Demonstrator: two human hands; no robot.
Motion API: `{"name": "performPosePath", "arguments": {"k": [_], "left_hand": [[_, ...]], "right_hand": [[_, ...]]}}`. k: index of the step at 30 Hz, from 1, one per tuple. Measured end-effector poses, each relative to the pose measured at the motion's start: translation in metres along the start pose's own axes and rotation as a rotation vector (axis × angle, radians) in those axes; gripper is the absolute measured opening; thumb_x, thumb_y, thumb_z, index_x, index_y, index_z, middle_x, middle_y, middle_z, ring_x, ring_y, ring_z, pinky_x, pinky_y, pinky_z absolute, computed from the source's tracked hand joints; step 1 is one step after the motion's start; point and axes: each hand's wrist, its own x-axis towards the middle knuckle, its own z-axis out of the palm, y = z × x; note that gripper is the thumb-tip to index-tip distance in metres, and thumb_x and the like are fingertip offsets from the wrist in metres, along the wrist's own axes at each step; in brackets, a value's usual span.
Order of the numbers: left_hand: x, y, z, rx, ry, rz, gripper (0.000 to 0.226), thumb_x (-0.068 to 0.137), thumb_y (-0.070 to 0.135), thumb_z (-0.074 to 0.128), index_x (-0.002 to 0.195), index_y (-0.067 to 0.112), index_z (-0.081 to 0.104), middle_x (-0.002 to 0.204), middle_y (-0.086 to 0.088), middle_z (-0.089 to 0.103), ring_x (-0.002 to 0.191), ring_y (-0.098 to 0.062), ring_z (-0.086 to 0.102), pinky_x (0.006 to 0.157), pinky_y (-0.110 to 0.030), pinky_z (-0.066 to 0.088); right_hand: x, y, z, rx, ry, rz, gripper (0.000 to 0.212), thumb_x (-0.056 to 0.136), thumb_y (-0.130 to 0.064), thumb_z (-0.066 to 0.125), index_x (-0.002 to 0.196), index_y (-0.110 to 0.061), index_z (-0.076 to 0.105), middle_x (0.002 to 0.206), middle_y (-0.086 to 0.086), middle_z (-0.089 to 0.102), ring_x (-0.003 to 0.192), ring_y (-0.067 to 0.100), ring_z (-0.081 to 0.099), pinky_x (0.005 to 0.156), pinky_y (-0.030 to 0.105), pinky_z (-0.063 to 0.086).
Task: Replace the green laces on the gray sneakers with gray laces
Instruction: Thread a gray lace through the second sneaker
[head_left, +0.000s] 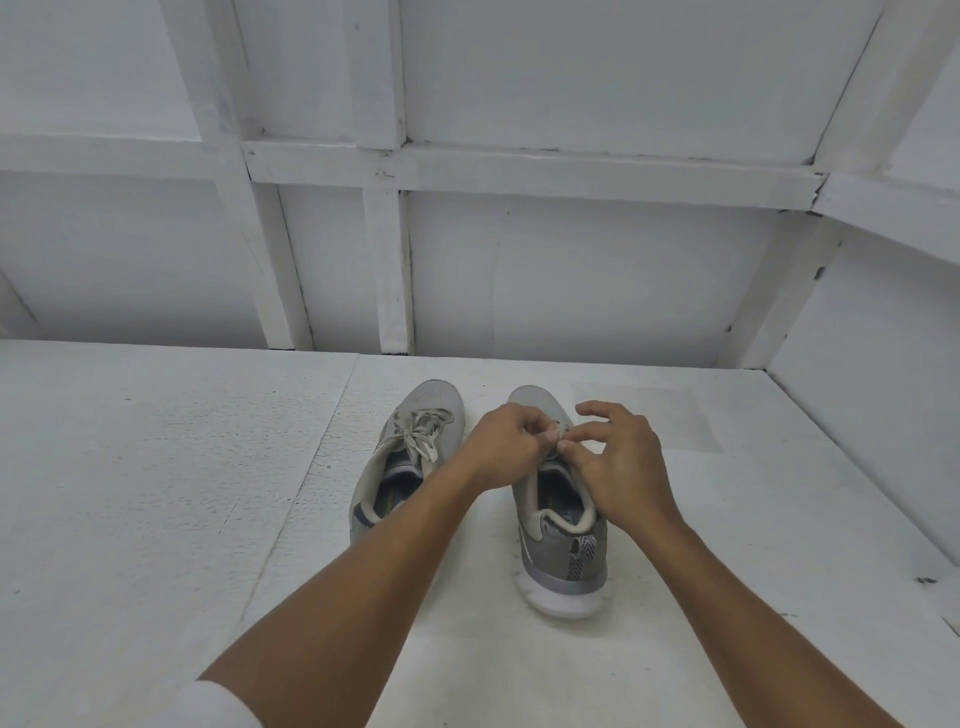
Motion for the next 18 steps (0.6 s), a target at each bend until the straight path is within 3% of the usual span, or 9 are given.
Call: {"name": "performPosePath", "arguments": {"k": [4,9,18], "left_hand": [[0.004,-0.002,-0.008,0.068,0.016,0.003,0.013,0.092,0.028,0.064,0.088,0.016,0.068,0.091,0.002,0.064,0.080,-0.012,0.056,0.072,-0.026,0.043],[0.010,-0.006,-0.016,0.198,0.076,-0.020,0.006,0.091,0.012,0.060,0.087,0.013,0.065,0.086,0.005,0.053,0.082,-0.015,0.051,0.071,-0.024,0.038],[0.012,-0.006,-0.011,0.272,0.132,-0.031,0.016,0.086,0.001,0.055,0.080,0.015,0.059,0.097,0.000,0.050,0.088,-0.018,0.048,0.074,-0.025,0.037]], "right_hand": [[0.000,-0.001,-0.001,-0.027,0.010,-0.064,0.005,0.085,-0.026,0.072,0.082,-0.024,0.076,0.121,-0.012,0.060,0.108,0.015,0.047,0.095,0.041,0.041],[-0.005,0.002,-0.007,-0.154,-0.007,-0.125,0.007,0.085,-0.024,0.071,0.080,-0.023,0.076,0.118,-0.012,0.058,0.108,0.016,0.045,0.090,0.034,0.032],[-0.006,0.005,-0.009,-0.237,-0.029,-0.158,0.010,0.086,-0.024,0.069,0.088,-0.019,0.077,0.106,-0.012,0.051,0.104,0.014,0.040,0.083,0.029,0.022]]}}
